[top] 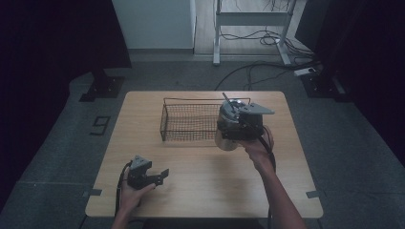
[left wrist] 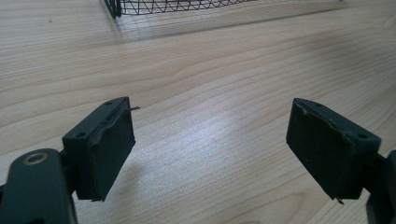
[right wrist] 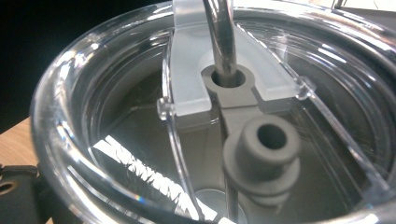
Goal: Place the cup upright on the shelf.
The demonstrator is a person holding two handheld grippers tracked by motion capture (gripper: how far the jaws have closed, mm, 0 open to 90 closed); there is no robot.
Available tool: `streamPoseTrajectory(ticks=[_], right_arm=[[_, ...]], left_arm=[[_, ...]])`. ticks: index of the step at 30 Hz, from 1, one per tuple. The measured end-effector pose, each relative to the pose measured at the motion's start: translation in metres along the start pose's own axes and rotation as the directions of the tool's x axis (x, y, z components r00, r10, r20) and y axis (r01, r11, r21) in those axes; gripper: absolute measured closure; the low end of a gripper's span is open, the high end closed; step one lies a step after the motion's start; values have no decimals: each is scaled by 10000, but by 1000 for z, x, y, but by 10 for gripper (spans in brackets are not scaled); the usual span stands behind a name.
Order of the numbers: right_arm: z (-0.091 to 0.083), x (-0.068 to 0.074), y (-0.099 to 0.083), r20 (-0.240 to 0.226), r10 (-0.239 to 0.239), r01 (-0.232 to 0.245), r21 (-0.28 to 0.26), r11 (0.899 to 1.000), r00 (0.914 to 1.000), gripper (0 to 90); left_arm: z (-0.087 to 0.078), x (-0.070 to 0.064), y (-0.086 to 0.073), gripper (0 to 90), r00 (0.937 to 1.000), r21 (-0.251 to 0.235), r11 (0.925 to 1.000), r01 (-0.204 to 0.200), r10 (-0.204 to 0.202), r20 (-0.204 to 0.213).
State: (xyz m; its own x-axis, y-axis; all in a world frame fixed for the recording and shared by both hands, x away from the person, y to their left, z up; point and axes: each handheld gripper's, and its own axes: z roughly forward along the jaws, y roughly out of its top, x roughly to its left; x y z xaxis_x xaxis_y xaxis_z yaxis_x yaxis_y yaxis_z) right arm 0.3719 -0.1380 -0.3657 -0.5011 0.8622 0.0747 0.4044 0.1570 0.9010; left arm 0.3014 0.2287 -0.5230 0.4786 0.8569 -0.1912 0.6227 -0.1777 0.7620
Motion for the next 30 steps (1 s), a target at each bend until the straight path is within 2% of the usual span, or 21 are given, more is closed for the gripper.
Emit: streamPoseTrajectory(ticks=[30], right_arm=[[45, -21, 24, 301, 208, -216, 273, 9994, 9993, 34]], left_arm=[[-1, 0, 1, 155, 9998, -29, 10000, 16, -16, 184]])
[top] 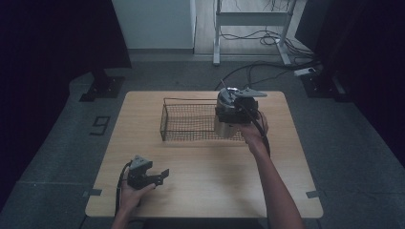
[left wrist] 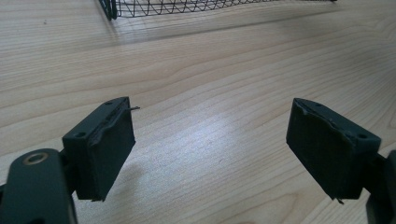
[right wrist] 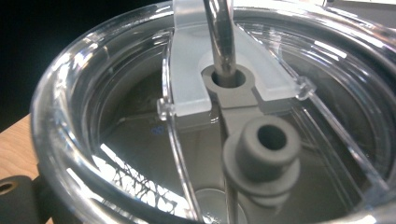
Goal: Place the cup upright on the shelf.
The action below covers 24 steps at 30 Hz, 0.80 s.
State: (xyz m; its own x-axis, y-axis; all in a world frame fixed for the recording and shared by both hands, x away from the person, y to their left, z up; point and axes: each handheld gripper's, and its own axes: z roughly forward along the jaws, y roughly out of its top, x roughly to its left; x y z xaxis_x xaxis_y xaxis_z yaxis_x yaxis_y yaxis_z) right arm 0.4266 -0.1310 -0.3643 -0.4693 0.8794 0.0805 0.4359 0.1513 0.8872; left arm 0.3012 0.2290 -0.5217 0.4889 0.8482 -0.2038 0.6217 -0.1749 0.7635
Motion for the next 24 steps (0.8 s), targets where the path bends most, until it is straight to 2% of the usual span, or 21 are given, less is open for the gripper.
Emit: streamPoseTrajectory(ticks=[9, 24], right_arm=[[11, -7, 6, 258, 14, -16, 69, 10000, 9997, 34], [22, -19, 17, 347, -10, 7, 94, 10000, 9994, 34]], left_arm=[[-1, 0, 0, 154, 10000, -58, 10000, 15, -14, 44], [-6, 2, -1, 154, 9999, -195, 9997, 120, -121, -33]])
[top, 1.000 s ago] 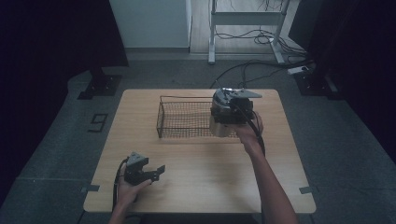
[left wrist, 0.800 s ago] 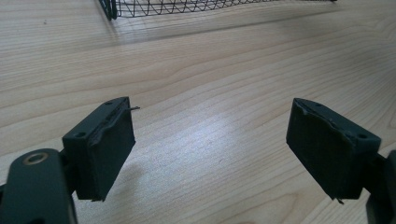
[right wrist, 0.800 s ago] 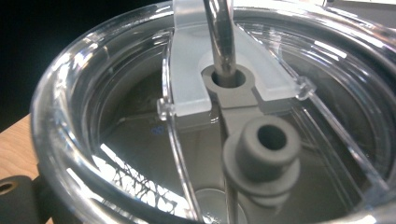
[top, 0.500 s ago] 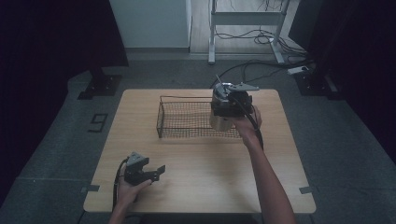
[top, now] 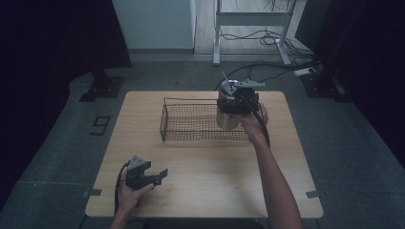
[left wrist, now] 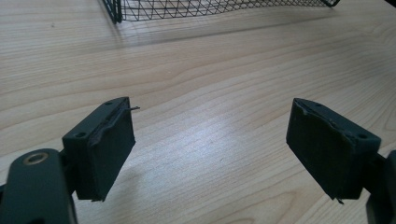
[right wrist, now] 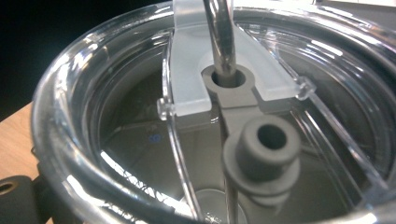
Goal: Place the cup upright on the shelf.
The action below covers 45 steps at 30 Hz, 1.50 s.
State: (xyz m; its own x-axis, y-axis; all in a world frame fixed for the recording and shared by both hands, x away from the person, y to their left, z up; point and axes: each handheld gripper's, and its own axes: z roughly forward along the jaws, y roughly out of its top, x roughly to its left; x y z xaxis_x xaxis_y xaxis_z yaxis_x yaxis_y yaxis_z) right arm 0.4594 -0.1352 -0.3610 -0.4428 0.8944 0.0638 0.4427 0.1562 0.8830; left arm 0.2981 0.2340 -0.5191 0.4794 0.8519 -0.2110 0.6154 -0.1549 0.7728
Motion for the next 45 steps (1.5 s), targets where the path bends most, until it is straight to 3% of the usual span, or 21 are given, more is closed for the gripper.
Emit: streamPoseTrajectory(ticks=[17, 45], right_arm=[[32, -9, 0, 194, -67, 59, 368, 9993, 9998, 34], [57, -18, -19, 421, -32, 1, 725, 9974, 9991, 34]], left_arm=[[-3, 5, -1, 154, 9999, -77, 9999, 113, -113, -32], [-6, 7, 0, 154, 9998, -151, 9997, 202, -202, -4]])
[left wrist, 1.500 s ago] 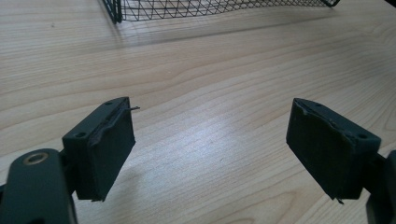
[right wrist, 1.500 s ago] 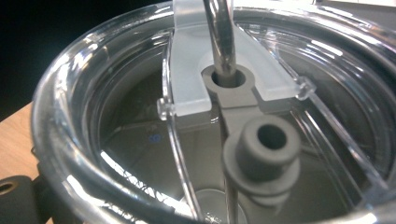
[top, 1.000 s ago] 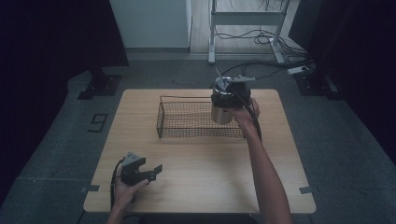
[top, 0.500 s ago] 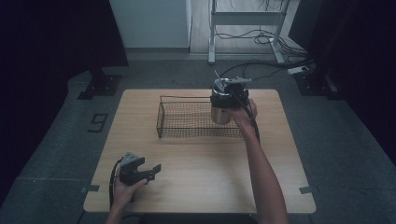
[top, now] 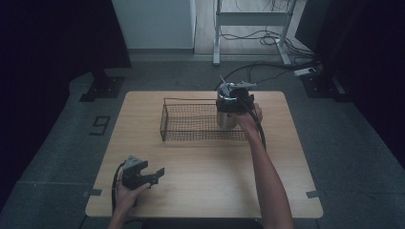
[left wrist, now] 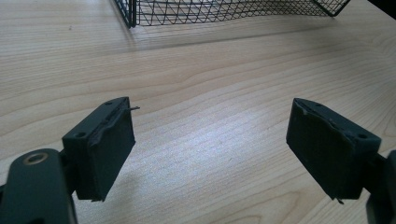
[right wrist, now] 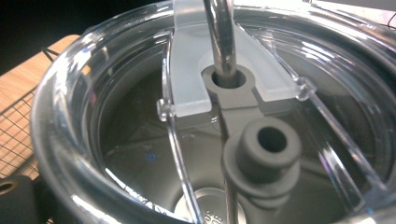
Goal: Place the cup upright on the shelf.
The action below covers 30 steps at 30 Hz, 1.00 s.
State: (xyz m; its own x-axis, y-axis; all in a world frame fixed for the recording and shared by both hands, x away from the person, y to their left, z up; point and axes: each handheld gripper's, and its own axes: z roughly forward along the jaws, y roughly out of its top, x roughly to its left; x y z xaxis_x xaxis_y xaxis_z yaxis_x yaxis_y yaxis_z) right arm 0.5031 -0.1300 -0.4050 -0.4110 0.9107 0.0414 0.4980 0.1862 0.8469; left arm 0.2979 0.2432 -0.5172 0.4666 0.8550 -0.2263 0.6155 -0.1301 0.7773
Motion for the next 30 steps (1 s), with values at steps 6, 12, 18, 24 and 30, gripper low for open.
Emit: streamPoseTrajectory(ticks=[6, 12, 18, 24, 30], right_arm=[[5, 0, -3, 200, -107, 103, 195, 9998, 9997, 34], [10, 1, -9, 136, -103, 101, 201, 9997, 9999, 34], [17, 0, -17, 99, -88, 85, 286, 9996, 9999, 34], [22, -1, -25, 55, -10, 8, 369, 9993, 10000, 34], [26, -3, -32, 54, -11, 8, 475, 9989, 10000, 33]], left_arm=[[0, 0, 0, 154, 10000, -6, 10000, 2, -2, 1], [-1, 1, 0, 154, 10000, -15, 10000, 25, -25, -6], [0, 1, 0, 154, 10000, 2, 10000, 21, -21, -16], [0, 2, -1, 154, 10000, 27, 10000, 24, -24, -57], [0, 2, -1, 154, 10000, 59, 10000, 4, -3, -46]])
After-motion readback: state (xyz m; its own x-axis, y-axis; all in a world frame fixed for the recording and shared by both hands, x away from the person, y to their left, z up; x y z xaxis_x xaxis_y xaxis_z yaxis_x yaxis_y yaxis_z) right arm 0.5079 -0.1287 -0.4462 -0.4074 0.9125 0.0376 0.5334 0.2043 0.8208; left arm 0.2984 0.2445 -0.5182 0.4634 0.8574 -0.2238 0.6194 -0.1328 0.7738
